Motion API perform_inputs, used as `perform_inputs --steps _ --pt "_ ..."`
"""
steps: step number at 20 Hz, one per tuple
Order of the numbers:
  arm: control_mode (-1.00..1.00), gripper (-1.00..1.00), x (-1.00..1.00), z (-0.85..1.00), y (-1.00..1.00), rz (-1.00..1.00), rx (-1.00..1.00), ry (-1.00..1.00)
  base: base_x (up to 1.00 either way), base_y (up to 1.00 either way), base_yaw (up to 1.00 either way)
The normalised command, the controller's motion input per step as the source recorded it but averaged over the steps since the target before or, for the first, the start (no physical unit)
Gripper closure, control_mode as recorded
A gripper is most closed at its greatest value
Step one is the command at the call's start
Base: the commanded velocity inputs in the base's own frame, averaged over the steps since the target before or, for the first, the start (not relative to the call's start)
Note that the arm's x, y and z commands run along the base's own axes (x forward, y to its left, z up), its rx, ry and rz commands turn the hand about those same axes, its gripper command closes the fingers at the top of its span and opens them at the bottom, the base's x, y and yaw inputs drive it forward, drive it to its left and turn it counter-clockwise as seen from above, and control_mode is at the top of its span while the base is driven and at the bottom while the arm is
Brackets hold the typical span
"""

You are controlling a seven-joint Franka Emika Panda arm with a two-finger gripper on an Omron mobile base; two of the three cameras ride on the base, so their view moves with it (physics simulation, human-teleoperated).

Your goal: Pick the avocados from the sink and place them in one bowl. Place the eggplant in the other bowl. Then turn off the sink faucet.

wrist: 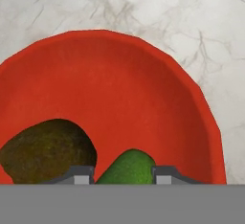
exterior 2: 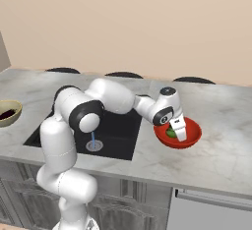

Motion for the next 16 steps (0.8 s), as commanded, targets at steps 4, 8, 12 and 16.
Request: perform_inputs --steps 4,8,12,16 --pt "-1.00 -1.00 0.00 -0.01 0.00 0.00 0.00 0.00 0.00 0.00 0.00" --pt "-1.00 -1.00 0.00 -0.01 0.00 0.00 0.00 0.00 0.00 0.00 0.00" --pt "-1.00 -1.00 0.00 0.00 0.01 0.00 0.00 0.00 0.00 0.00 0.00" --pt "-1.00 -1.00 0.00 0.25 -0.01 0.00 0.00 0.00 0.00 0.00 0.00"
